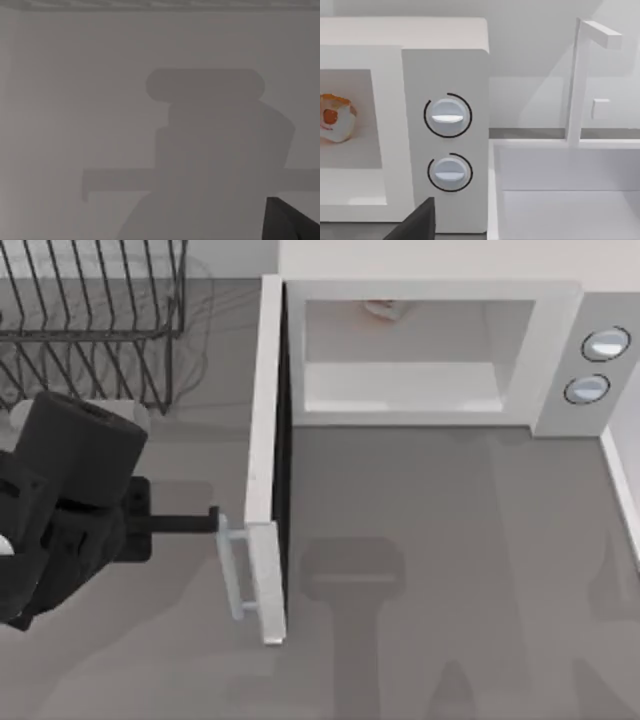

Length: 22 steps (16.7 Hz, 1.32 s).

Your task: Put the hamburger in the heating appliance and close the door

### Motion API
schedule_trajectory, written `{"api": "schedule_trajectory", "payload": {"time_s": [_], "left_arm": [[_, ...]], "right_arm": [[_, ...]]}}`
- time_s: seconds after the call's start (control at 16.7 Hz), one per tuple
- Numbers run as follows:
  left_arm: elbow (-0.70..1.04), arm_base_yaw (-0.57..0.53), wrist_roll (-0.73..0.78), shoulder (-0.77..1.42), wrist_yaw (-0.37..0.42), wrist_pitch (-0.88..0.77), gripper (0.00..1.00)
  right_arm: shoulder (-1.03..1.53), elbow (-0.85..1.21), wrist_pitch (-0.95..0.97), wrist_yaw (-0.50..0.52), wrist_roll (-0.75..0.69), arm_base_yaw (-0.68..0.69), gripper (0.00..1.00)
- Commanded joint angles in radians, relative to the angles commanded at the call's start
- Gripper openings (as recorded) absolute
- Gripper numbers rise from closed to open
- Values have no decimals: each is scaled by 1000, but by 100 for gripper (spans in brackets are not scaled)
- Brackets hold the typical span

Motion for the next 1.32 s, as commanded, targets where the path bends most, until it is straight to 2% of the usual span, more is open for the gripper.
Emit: {"api": "schedule_trajectory", "payload": {"time_s": [0.3, 0.6, 0.66, 0.84, 1.14, 1.32], "left_arm": [[-162, 1, 3, 62, 1, 272, 0], [-210, 2, 5, 91, 2, 324, 0], [-122, -53, 2, 40, 8, 307, 0], [-87, -94, -32, 81, -19, 298, 0], [72, -282, -178, 288, -144, 266, 0], [136, -351, -236, 357, -197, 255, 0]], "right_arm": [[0, 0, 0, 0, 0, 0, 100], [0, 0, 0, 0, 0, 0, 100], [0, 0, 0, 0, 0, 0, 100], [0, 0, 0, 0, 0, 0, 100], [0, 0, 0, 0, 0, 0, 100], [0, 0, 0, 0, 0, 0, 100]]}}
